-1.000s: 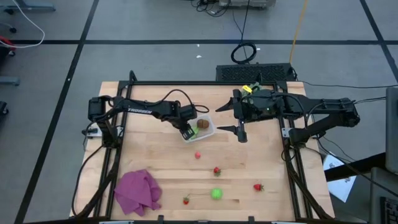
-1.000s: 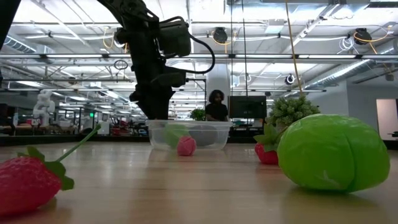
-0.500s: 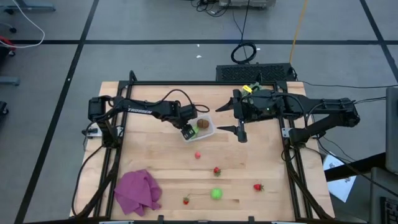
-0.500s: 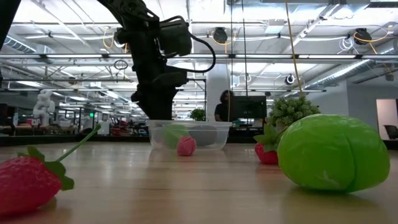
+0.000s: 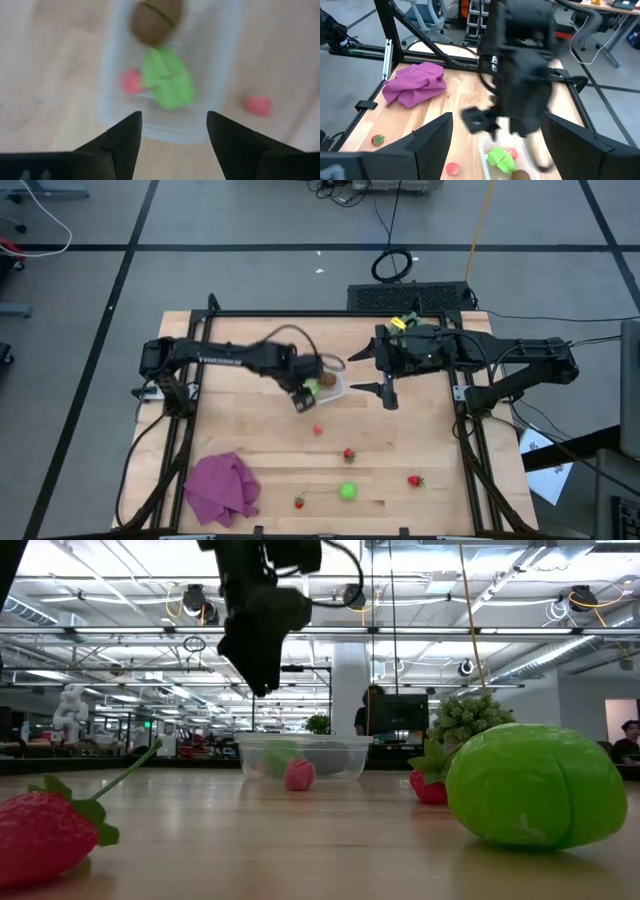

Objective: Pick and placing Produce into tupperware
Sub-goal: Put the pink peach into the transparent container

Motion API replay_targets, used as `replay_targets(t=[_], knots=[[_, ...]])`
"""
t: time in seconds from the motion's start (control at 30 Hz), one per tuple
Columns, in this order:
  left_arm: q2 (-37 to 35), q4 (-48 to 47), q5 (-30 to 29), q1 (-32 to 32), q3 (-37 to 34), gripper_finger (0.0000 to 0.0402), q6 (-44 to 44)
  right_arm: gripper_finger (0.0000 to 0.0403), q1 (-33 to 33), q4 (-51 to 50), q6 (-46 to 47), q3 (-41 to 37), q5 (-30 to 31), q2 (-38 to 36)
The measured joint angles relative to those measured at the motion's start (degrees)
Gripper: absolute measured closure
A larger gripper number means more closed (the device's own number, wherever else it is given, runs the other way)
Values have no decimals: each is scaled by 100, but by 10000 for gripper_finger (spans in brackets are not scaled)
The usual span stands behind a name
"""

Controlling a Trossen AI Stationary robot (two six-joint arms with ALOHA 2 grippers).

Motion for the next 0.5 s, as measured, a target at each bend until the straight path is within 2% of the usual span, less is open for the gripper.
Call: replay_targets(t=[0.27, 0.5], knots=[[6, 139, -35, -1304, -146, 174, -703, 110, 0, -214, 9, 0, 0, 0], [7, 115, -569, -2132, -473, 174, -1432, 110, 0, -160, 174, 2, -2, 0]])
